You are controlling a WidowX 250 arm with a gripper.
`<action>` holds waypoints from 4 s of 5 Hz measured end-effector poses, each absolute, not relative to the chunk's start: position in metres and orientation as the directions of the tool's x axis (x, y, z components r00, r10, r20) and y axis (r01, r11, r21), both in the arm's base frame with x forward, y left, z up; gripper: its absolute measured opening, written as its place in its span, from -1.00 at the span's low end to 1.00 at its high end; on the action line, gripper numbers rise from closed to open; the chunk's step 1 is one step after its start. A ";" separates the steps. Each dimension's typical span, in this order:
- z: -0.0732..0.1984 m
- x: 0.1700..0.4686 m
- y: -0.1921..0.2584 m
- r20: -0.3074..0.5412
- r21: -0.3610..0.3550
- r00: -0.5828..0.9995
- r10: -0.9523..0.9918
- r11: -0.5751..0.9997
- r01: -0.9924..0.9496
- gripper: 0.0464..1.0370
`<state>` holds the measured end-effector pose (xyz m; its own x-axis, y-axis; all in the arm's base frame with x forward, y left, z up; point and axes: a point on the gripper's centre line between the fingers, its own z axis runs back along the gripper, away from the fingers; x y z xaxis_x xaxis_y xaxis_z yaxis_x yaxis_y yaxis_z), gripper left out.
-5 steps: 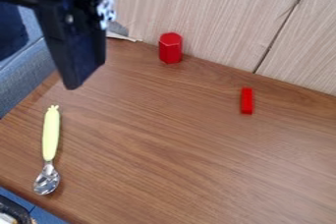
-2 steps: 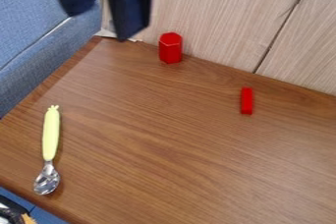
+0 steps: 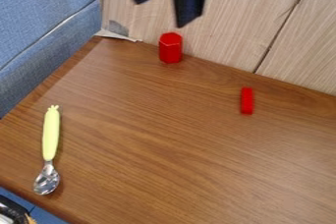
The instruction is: Move the red object to the front of the table near the spoon
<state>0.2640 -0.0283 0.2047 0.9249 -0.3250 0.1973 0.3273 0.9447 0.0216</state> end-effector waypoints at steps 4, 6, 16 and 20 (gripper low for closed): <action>0.084 0.355 -0.053 0.114 0.044 0.975 -0.190 0.982 0.186 0.93; 0.036 0.378 -0.065 0.075 0.001 0.990 -0.122 0.992 0.122 0.92; 0.083 0.396 -0.073 0.213 0.091 0.955 -0.208 0.977 0.193 -0.54; 0.099 0.264 -0.027 0.193 0.038 0.968 -0.160 0.987 0.155 -0.54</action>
